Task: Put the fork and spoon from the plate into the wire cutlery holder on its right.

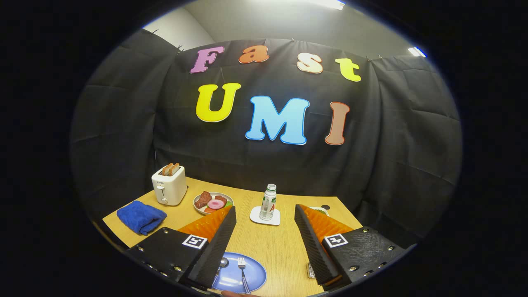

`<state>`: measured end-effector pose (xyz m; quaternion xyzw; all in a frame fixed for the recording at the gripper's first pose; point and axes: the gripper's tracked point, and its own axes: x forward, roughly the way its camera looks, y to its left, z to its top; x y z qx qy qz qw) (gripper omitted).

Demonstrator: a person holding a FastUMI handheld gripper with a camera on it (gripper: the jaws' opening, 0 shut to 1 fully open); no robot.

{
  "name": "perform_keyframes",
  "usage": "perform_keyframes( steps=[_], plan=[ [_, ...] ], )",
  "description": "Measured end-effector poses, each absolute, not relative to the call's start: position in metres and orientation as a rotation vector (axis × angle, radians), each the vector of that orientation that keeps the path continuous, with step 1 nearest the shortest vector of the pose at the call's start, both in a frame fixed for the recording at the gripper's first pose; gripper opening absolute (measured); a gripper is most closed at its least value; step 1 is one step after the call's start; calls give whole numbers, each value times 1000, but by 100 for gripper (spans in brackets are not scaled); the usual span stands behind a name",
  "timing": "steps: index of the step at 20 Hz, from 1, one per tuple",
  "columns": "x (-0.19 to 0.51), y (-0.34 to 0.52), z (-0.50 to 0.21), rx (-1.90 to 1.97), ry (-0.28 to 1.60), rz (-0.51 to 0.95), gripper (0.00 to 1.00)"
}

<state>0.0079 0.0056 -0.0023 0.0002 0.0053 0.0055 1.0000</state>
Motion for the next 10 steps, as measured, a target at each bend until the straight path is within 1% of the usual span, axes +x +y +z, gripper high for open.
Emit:
perform_keyframes(
  steps=[5, 10],
  plan=[
    [10, 6, -9, -3, 24, 12, 88],
    [18, 11, -37, -27, 117, 30, 88]
  ],
)
